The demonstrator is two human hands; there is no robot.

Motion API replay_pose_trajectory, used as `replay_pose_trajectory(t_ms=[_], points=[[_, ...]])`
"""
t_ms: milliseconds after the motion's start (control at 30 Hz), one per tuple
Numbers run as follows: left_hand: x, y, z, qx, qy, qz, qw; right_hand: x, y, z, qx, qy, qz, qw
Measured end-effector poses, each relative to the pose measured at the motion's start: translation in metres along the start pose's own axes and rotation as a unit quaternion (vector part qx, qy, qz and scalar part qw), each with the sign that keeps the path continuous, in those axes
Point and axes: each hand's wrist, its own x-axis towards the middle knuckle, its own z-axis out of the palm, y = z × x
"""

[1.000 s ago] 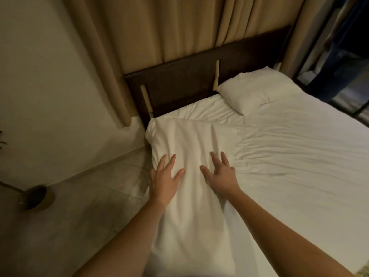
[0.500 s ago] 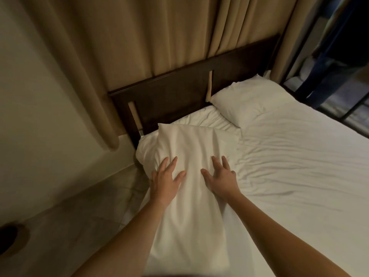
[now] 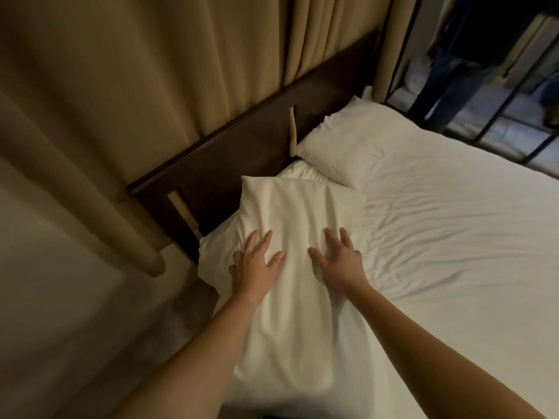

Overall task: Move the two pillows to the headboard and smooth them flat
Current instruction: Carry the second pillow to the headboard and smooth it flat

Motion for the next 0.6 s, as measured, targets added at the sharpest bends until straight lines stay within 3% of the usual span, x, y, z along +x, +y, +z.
replay_pose_trajectory(t_ms=[600], points=[[0.177,0.068,-0.002,0.021,-0.037,0.063,0.997,0.158,0.011,-0.027,0.052,0.035,0.082,0.995]])
